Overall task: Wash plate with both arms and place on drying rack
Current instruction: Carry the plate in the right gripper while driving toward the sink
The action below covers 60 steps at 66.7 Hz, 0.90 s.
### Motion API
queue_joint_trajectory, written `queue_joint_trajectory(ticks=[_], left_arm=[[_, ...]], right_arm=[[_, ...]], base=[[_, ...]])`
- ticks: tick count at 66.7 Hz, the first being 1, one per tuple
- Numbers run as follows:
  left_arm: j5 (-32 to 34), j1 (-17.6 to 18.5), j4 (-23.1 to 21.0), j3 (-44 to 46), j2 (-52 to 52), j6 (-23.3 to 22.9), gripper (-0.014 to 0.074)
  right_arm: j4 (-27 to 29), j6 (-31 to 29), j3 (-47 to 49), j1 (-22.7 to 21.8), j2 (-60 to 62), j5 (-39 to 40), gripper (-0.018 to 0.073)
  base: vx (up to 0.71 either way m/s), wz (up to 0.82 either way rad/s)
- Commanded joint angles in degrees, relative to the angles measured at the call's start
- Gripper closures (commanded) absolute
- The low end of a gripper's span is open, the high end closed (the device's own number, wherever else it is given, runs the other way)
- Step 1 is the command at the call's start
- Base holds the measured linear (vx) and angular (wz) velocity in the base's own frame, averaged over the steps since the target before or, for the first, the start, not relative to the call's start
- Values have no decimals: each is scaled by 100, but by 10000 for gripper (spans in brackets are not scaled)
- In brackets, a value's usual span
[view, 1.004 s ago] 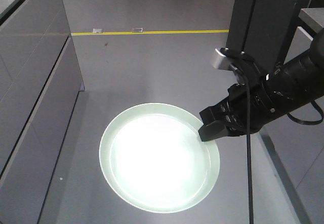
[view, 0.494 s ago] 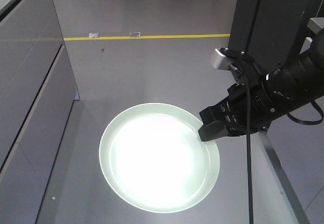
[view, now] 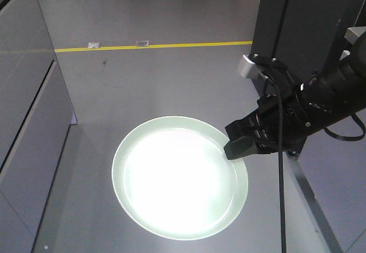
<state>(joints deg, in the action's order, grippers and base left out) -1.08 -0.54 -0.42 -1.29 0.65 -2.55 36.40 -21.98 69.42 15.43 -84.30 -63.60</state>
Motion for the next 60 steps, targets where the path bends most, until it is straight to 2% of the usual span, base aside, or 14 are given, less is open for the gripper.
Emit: queue_joint_trajectory(ticks=[1,60], left_arm=[[421,22,-55,161,73,-10,603],[421,22,-55,161,73,-10,603]], right_arm=[[243,-60,152,-14,223,84,568],[243,-60,152,-14,223,84,568]], base=[[17,-12],[12,-24]])
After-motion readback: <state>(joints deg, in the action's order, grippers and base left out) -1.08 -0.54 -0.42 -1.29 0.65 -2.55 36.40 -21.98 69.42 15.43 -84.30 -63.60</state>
